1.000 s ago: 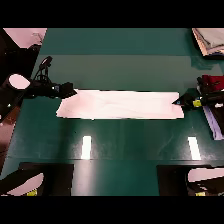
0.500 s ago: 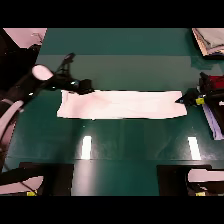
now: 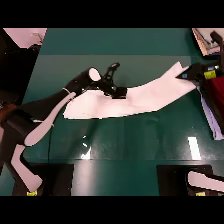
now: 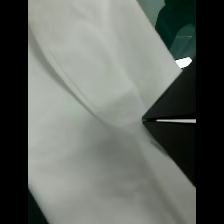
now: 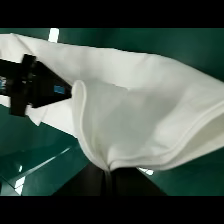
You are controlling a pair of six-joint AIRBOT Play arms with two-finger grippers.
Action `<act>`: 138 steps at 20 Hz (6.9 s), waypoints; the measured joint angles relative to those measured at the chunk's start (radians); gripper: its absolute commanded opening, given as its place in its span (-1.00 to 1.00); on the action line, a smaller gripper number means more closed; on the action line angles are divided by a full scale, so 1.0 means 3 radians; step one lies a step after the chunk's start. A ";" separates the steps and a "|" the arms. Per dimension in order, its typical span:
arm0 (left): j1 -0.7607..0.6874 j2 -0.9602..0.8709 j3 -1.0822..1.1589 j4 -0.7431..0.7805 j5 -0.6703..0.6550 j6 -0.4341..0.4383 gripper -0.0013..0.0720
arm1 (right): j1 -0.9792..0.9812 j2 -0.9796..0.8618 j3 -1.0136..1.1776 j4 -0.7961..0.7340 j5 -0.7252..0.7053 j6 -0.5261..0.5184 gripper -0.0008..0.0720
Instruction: Fold the shirts.
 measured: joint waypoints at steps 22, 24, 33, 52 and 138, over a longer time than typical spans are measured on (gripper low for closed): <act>0.0294 0.0347 0.0389 0.0308 -0.0200 -0.0005 -0.90 | 0.1362 -0.0070 0.0924 -0.0008 -0.0331 0.0209 -0.94; 0.0532 0.0551 0.0464 0.0455 -0.0342 -0.0006 -0.90 | 0.1573 -0.0191 0.0927 -0.0005 -0.0437 0.0163 -0.94; 0.1616 0.1672 0.0669 0.0949 -0.0797 0.0006 -0.89 | 0.2792 -0.1555 0.1720 0.0086 -0.1373 -0.0065 0.15; 0.1994 0.2090 0.0478 0.1073 -0.1213 0.0025 -0.89 | 0.1453 -0.0637 -0.0491 -0.0332 -0.1001 0.0270 0.98; 0.0530 0.2080 -0.0011 0.0997 -0.0456 0.0200 -0.89 | -0.1486 0.1047 -0.0701 -0.0618 -0.1081 -0.0046 -0.93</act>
